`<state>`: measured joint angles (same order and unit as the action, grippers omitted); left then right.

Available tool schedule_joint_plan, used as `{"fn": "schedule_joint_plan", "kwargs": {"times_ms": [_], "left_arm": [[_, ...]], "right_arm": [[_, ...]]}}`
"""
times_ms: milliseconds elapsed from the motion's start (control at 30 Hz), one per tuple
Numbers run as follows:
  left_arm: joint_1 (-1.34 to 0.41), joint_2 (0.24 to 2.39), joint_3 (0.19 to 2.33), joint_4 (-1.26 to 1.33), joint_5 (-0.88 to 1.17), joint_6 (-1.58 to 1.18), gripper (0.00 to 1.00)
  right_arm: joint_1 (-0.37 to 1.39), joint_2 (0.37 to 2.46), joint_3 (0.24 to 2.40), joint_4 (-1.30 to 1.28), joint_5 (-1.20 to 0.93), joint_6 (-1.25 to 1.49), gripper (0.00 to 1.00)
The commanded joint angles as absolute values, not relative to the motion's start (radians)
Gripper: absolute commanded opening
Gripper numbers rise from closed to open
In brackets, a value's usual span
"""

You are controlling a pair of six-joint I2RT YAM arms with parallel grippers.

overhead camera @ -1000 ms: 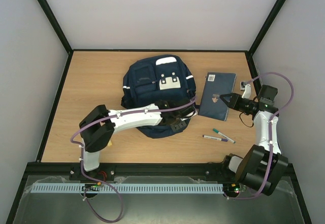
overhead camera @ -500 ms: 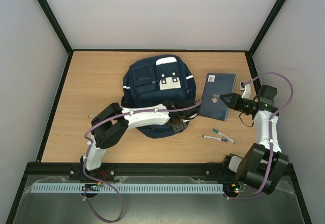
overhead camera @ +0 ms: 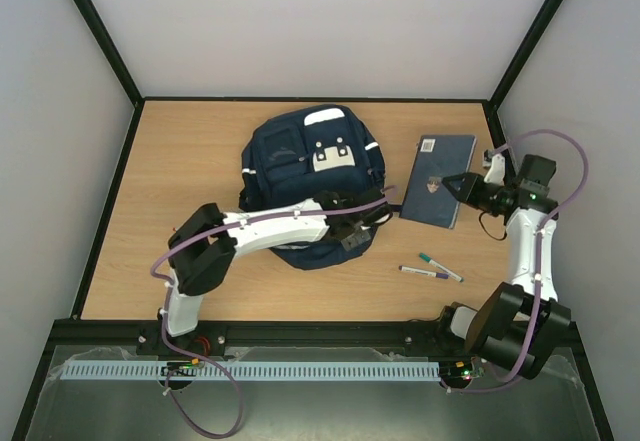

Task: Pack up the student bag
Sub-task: Place the book in the student bag.

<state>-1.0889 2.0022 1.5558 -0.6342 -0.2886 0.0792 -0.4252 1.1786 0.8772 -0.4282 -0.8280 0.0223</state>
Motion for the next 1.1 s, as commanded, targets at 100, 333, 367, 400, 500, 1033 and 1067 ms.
{"fn": "schedule_joint_plan", "kwargs": {"times_ms": [100,333,367,400,500,1033,1067], "left_arm": [[-1.052,1.811,1.638,-0.609,-0.452,0.077,0.02],[-1.017,1.718,1.642,-0.546,-0.461,0.083,0.02],[-1.012,1.705,1.640,-0.535,-0.453,0.084,0.03],[-1.006,1.694,1.640,-0.525,-0.449,0.082,0.02],[-0.985,1.679,1.639,-0.502,-0.439,0.079,0.02],[-0.835,1.600,1.519,-0.359,-0.297,0.001,0.02],[-0.827,1.596,1.508,-0.349,-0.278,-0.003,0.02]], "right_arm": [[-0.428,1.152,1.118,-0.630,-0.920,-0.003,0.01],[-0.385,1.201,1.119,-0.843,-1.053,-0.124,0.01],[-0.362,1.207,1.113,-0.855,-1.054,-0.140,0.01],[-0.337,1.211,1.102,-0.854,-1.051,-0.141,0.01],[-0.251,1.225,1.062,-0.837,-1.054,-0.115,0.01],[0.094,1.204,0.927,-0.772,-1.028,-0.034,0.01],[0.109,1.200,0.922,-0.769,-1.029,-0.031,0.01]]}}
